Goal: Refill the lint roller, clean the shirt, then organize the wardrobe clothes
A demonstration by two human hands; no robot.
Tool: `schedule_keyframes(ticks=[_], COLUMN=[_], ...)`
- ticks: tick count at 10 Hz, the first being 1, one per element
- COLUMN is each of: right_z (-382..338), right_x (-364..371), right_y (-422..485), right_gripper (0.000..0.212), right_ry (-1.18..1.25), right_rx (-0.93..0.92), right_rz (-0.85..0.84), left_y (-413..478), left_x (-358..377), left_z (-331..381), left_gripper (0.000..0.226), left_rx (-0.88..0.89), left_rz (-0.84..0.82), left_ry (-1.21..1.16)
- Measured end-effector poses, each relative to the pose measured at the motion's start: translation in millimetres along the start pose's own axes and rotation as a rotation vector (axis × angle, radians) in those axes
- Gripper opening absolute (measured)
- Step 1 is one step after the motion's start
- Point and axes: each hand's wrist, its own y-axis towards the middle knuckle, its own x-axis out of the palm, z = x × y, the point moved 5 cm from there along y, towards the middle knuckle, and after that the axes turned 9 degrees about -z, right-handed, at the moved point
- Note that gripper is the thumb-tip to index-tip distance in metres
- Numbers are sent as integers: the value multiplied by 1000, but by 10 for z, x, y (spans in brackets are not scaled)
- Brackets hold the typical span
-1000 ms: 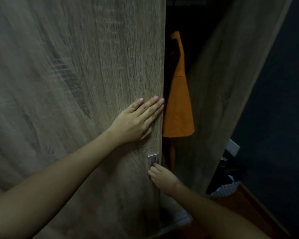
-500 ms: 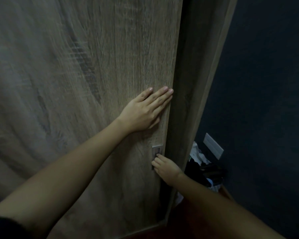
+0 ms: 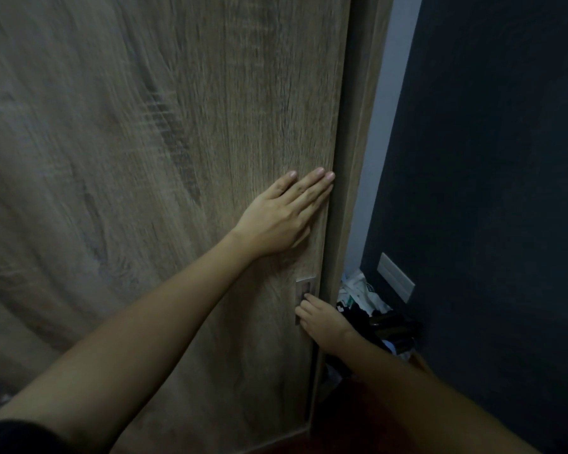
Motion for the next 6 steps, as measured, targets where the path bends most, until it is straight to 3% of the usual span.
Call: schedule_keyframes(ticks=[3, 4, 5, 6], right_z=[59, 34, 100, 189], right_x=[95, 41, 73, 156], right_y=[-61, -149, -488, -854], right_gripper=[45, 48, 53, 55], right_ry=[89, 224, 601, 775], right_rx=[57, 52, 150, 309], right_rz=[-89, -104, -123, -125], left_y=[161, 165, 151, 62], left_x=[-14, -138, -250, -327], left_z=[146, 107, 169, 349], left_gripper=[55, 53, 60, 65], left_rx=[11, -1, -64, -22], left_rz=[-8, -28, -211, -306], left_ry=[-86, -100, -404, -581])
